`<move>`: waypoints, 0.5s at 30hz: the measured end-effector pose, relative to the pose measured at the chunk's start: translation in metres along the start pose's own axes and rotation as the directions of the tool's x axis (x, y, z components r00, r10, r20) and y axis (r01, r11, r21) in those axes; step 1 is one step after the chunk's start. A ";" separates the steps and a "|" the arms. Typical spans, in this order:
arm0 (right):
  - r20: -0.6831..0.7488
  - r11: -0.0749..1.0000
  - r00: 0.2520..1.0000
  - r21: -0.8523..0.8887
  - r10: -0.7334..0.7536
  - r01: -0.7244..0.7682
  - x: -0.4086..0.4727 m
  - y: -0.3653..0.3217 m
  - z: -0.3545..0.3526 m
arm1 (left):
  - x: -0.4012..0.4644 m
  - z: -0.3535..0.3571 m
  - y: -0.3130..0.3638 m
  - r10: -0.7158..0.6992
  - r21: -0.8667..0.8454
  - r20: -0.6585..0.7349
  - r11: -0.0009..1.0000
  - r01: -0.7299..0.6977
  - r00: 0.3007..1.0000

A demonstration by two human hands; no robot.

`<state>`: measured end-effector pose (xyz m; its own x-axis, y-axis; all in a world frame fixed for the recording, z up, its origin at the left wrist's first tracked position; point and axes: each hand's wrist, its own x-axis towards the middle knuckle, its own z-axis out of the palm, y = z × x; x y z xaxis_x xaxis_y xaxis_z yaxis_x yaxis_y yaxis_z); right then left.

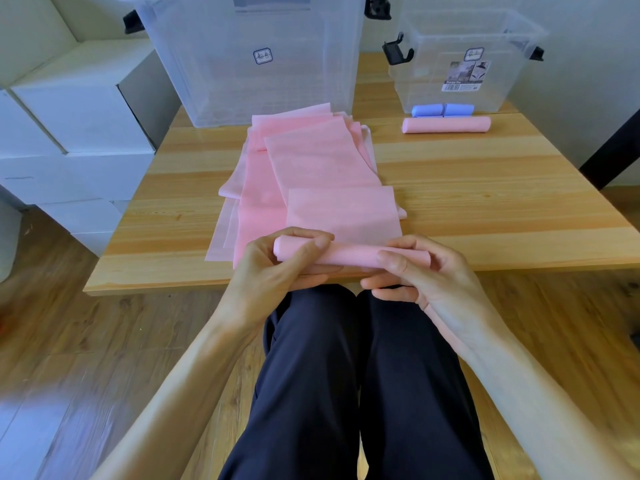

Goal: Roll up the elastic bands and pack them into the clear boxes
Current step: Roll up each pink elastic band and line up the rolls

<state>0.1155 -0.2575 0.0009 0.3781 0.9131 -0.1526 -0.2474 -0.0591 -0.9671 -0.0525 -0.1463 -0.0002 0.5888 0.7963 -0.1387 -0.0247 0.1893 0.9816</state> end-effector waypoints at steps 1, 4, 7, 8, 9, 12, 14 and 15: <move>0.000 1.000 1.000 -0.009 -0.001 0.001 0.000 0.000 0.001 | 0.000 0.000 0.000 -0.004 0.002 0.006 1.000 0.004 1.000; -0.008 1.000 1.000 -0.024 0.003 -0.003 -0.001 0.000 0.001 | 0.000 0.000 0.000 -0.018 -0.040 0.048 0.999 0.020 0.999; 0.011 1.000 1.000 -0.025 0.013 -0.012 -0.002 0.000 0.001 | 0.000 -0.001 0.000 -0.012 -0.024 0.025 1.000 0.013 1.000; 0.016 1.000 1.000 -0.026 0.012 -0.011 -0.002 0.000 0.001 | 0.000 -0.001 -0.001 -0.008 -0.005 0.012 1.000 0.008 1.000; 0.017 1.000 1.000 -0.029 0.011 -0.010 -0.003 0.000 0.001 | 0.001 -0.002 -0.002 -0.005 0.009 0.006 1.000 0.005 1.000; 0.020 0.999 1.000 -0.049 0.019 -0.018 -0.003 0.000 0.002 | 0.001 -0.004 -0.002 -0.017 0.032 0.047 0.999 0.015 0.999; 0.016 0.998 0.999 -0.060 0.028 -0.027 -0.003 -0.001 0.001 | 0.000 -0.004 -0.003 -0.030 0.044 0.070 0.999 0.027 0.997; 0.014 0.998 0.999 -0.060 0.033 -0.032 -0.002 -0.001 0.001 | 0.000 -0.004 -0.003 -0.031 0.043 0.070 0.999 0.028 0.997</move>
<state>0.1139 -0.2590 0.0023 0.3570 0.9163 -0.1817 -0.2056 -0.1127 -0.9721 -0.0556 -0.1451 -0.0038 0.6448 0.7475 -0.1595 0.0267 0.1865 0.9821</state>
